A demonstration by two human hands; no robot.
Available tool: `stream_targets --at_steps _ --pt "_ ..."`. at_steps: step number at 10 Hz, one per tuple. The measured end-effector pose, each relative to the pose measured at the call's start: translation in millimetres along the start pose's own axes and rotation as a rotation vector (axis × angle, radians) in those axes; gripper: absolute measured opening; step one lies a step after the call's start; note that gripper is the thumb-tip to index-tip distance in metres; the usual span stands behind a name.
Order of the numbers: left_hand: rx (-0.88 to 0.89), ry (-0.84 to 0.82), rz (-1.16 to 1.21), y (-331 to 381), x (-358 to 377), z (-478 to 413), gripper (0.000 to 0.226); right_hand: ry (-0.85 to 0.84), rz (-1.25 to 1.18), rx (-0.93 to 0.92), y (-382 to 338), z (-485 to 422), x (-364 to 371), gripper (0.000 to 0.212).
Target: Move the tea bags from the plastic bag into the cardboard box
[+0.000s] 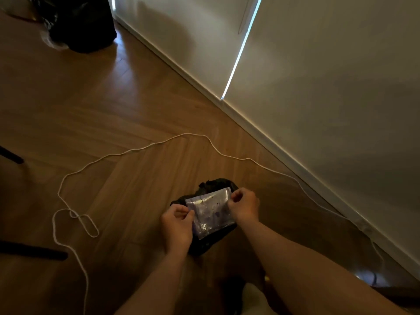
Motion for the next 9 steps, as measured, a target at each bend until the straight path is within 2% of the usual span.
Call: stream_targets --at_steps 2,3,4,5,6,7,8,9 --pt "-0.007 -0.087 -0.133 -22 41 -25 0.017 -0.124 0.076 0.004 29 -34 30 0.008" --pt "-0.075 -0.169 -0.233 -28 55 -31 0.016 -0.209 0.114 0.002 38 -43 44 0.022" --pt "-0.158 -0.245 -0.242 -36 64 -33 0.013 -0.262 0.113 0.003 43 -48 53 0.02" --pt "-0.229 -0.351 -0.272 -46 72 -40 0.01 -0.357 0.195 0.036 46 -51 64 0.028" --pt "-0.257 -0.408 -0.273 -48 78 -41 0.016 -0.364 0.247 0.036 49 -54 69 0.019" --pt "-0.258 -0.427 -0.252 -43 80 -38 0.03 -0.374 0.236 0.01 47 -52 68 0.024" --pt "-0.22 -0.438 -0.262 -43 77 -36 0.05 -0.376 0.213 0.005 45 -47 63 0.039" --pt "-0.183 -0.42 -0.21 -35 67 -31 0.057 -0.335 0.174 -0.005 42 -40 56 0.042"
Point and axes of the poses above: each hand's wrist, its own z-axis away from the middle knuckle, its own x-axis out of the palm, y = z × x, the point moved 5 cm from there along -z, towards the middle knuckle, and after that the axes turned 2 degrees about -x, right-handed, at the moved point
